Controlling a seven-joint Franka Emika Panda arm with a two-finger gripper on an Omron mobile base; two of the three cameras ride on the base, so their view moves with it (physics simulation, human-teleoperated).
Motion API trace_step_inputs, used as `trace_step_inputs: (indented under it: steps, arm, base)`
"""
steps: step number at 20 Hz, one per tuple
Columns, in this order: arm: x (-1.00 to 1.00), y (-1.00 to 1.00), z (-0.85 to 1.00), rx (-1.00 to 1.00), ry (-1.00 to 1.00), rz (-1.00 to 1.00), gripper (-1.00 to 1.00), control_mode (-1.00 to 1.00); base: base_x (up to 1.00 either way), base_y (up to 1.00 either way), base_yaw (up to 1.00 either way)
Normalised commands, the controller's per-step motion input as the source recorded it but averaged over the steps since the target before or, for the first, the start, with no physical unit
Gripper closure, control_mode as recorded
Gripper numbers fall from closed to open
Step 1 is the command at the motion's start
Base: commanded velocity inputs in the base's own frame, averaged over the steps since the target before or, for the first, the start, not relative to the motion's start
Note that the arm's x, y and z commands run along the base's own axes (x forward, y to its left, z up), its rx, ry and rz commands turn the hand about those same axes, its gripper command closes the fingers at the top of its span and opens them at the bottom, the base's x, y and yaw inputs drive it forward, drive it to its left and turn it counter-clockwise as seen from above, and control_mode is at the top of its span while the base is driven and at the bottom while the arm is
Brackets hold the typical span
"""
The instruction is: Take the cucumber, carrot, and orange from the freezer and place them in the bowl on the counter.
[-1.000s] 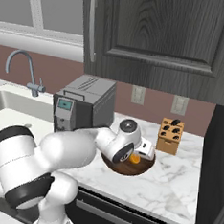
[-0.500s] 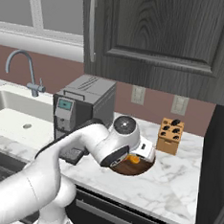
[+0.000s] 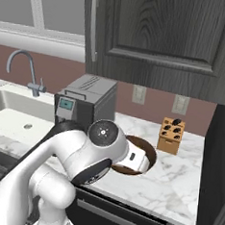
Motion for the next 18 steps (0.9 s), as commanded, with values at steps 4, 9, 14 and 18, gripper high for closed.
trace_step_inputs:
  steps: [4, 9, 14, 18]
  arm:
    - [0.00, 0.00, 0.00, 0.00, 0.00, 0.00, -1.00, 1.00]
    - [0.00, 0.00, 0.00, 0.00, 0.00, 0.00, -1.00, 1.00]
    - [0.00, 0.00, 0.00, 0.00, 0.00, 0.00, -1.00, 1.00]
    - [0.00, 0.00, 0.00, 0.00, 0.00, 0.00, -1.00, 1.00]
  base:
    - [-1.00, 0.39, -0.02]
    - [-1.00, 0.37, 0.00]
    - [-0.98, 0.02, -0.03]
    - [-0.60, -0.72, -0.11]
